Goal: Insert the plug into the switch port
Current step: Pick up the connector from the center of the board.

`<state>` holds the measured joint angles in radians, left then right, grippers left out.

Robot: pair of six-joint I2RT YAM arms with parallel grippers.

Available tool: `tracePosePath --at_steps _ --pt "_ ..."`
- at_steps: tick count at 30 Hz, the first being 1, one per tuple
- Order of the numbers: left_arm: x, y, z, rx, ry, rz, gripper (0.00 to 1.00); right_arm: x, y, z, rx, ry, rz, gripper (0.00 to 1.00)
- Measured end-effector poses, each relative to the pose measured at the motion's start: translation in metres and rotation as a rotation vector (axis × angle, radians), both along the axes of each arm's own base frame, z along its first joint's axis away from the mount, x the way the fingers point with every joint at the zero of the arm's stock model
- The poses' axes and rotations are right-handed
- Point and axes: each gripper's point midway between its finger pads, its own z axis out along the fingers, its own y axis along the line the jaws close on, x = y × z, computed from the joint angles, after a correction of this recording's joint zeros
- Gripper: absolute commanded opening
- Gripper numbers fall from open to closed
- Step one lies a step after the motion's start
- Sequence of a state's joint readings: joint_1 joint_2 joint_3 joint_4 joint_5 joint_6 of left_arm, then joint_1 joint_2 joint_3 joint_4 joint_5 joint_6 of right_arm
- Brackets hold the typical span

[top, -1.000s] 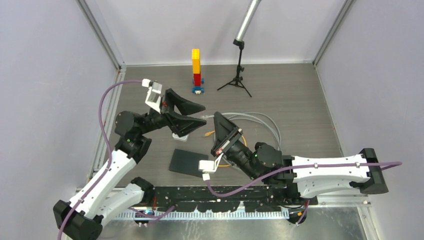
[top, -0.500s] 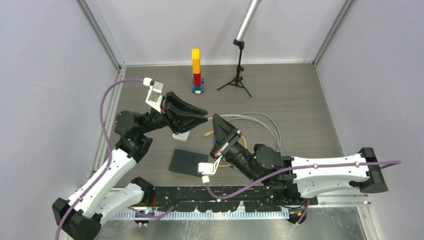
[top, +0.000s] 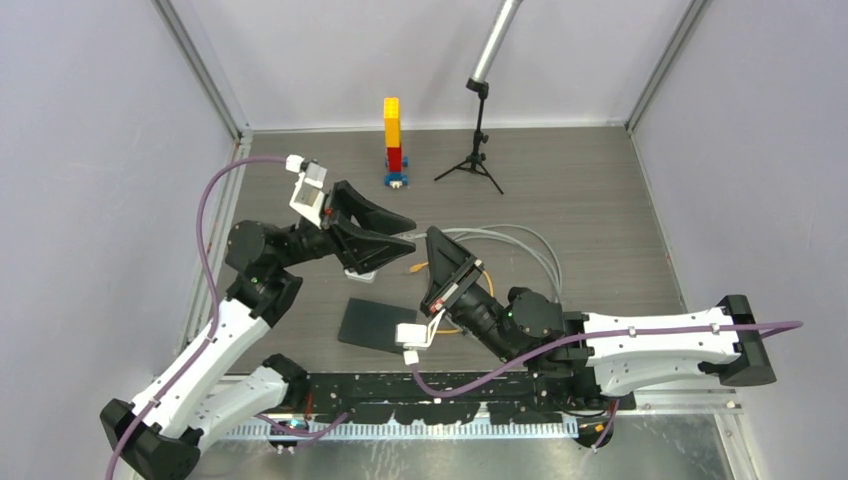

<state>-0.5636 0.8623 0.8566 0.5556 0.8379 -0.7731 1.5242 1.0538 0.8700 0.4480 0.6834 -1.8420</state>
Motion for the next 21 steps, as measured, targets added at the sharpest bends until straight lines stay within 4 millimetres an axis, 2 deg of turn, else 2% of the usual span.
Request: tracePosePath --at_steps 14,21 --pt "0.003 0.0 -0.014 0.058 0.033 0.022 0.51 0.0 -0.001 0.004 0.002 -0.014 -0.007 0.01" --pt "0.006 -0.001 -0.018 0.073 0.04 0.031 0.26 0.0 -0.002 0.004 0.0 -0.019 -0.009 0.01"
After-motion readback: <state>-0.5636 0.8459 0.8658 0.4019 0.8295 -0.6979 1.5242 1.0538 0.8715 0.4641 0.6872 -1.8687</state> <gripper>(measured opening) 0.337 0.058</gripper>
